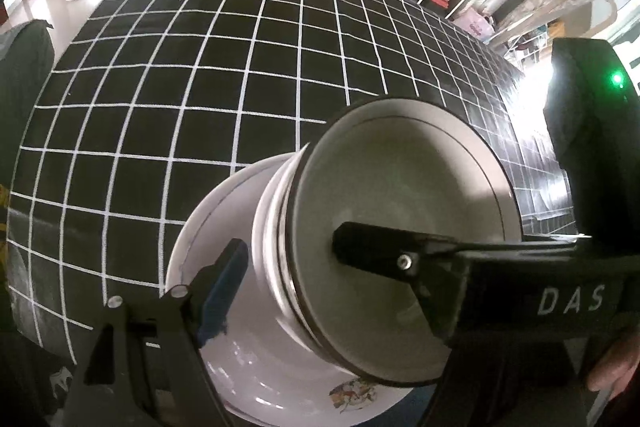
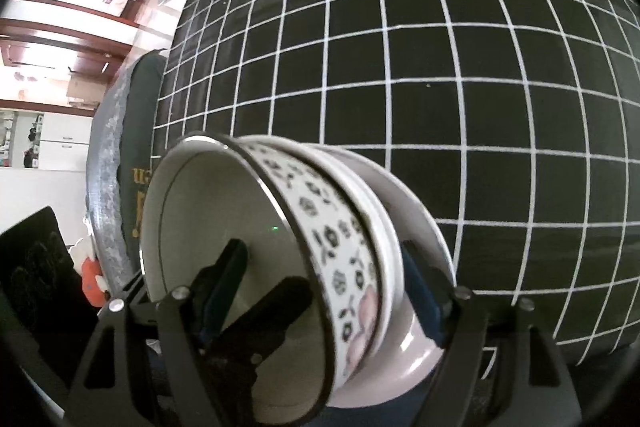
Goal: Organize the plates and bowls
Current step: 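Lower the bowl stack onto the cartoon-print plate and open both grippers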
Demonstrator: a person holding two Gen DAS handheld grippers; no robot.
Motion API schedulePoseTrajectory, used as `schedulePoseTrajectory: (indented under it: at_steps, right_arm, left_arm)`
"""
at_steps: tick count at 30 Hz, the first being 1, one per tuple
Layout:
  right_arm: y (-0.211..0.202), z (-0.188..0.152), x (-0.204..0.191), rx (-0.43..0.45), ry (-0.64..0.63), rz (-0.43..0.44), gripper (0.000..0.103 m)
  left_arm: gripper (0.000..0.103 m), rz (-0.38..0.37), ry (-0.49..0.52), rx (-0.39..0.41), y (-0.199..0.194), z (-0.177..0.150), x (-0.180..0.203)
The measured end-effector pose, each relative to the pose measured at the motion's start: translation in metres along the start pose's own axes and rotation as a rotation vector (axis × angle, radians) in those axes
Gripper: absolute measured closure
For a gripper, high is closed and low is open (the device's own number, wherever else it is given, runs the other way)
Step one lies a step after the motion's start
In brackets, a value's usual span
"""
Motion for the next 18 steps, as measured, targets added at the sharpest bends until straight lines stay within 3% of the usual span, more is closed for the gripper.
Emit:
schedulePoseTrajectory:
  at_steps: [8,18]
  right_arm:
    - [-0.016,-0.005,0.007,0.029,0.02,0.02,0.023]
    - [-0.06,-0.021,0.01,0.104,0.037,0.049,0.023]
  left_arm:
    - [0.025,0.034,0.009,0.013,-0.012,0.001,0.009]
    - [0.025,0.094,0.015,0.076,-0.056,-0.008,0.019]
Point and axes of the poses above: each gripper's, at about its wrist camera, not at the fingertips, and y roughly the way its jaws point, x to its right, z to its top, the point moved 3 cm from there along y, roughly the way its jaws point, and after that the axes turned 1 degree about -y, right-handed, at the moved point
